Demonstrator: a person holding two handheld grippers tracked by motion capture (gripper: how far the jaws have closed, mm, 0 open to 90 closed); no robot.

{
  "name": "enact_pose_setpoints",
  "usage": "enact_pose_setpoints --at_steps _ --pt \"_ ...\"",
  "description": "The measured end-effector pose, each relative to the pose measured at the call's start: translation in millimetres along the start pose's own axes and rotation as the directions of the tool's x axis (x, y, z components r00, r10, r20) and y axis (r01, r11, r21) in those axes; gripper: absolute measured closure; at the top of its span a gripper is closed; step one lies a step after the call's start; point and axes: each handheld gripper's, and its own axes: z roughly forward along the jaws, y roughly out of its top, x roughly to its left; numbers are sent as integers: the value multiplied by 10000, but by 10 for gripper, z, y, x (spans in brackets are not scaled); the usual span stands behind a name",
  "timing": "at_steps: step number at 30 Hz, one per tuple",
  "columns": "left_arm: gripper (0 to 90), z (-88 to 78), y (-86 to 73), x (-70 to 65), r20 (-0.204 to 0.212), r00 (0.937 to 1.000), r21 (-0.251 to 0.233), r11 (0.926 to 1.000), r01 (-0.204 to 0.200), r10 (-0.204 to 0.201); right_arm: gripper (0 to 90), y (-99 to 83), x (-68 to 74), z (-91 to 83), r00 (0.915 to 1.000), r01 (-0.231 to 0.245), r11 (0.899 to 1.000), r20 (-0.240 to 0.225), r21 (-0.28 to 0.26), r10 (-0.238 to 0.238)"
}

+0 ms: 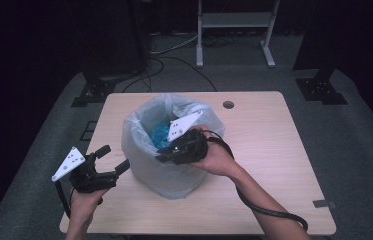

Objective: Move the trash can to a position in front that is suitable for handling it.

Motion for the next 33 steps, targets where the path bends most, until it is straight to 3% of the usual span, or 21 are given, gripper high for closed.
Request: enact_pose_setpoints --at_steps 9,22,24,27,28,29,33 --pt "30 -82 191 -37 110 9995 -66 9996 -284 284 798 56 116 93 9986 305 9995 -431 -115 -310" --pt "30 -37 330 -77 227 9980 167 9980 -602 598 791 98 265 157 9935 637 9978 -931 -204 -653" --pt "30 -15 344 -81 248 9978 204 9979 -621 616 741 80 251 151 9931 527 9981 -1029 -328 -559" --pt "31 30 361 -72 269 9979 266 9978 -602 595 582 31 234 105 9914 117 9972 -1293 -734 -211" --pt "32 30 361 -72 269 9979 266 9978 -602 595 582 31 234 105 9914 117 9972 -1293 -734 -211" --pt "37 61 369 -63 298 9976 338 9974 -633 623 502 -3 216 44 9903 -115 9940 -1391 -1092 -38" --pt "43 147 389 -34 258 9980 618 9963 -596 581 418 -79 138 -101 9843 -898 9816 -1652 -1686 617"
